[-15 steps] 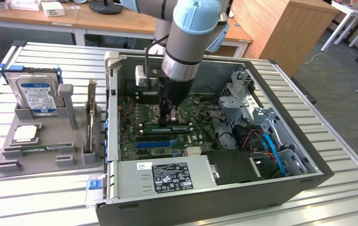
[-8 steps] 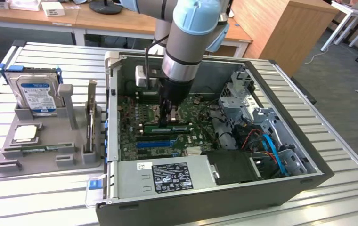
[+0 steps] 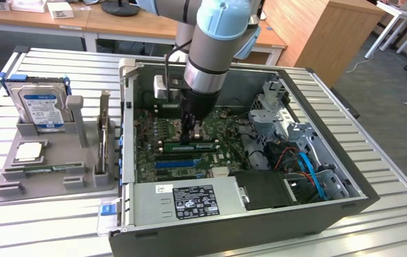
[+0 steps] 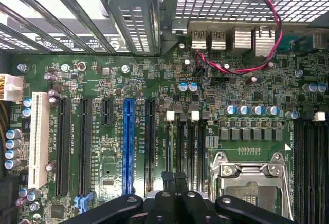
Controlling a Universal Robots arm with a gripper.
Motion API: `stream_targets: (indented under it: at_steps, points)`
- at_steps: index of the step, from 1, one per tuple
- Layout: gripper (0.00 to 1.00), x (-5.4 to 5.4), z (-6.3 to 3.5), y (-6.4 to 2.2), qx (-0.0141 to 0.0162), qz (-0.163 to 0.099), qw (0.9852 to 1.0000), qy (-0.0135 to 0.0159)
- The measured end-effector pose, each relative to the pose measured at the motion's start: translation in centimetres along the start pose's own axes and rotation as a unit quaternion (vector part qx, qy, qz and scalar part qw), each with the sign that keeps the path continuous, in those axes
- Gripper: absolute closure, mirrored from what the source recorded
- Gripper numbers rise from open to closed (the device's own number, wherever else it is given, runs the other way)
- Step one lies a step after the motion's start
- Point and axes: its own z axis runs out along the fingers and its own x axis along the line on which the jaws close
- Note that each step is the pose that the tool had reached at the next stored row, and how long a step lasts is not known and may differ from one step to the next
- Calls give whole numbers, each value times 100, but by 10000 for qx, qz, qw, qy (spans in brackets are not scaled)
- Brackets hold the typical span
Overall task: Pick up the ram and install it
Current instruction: 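Press down the ram until it locks into place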
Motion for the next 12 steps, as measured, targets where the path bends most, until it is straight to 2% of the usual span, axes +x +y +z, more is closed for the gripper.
stream_targets:
  at_steps: [12]
  points:
    - [90,0,10,-1,0,0,10000,0]
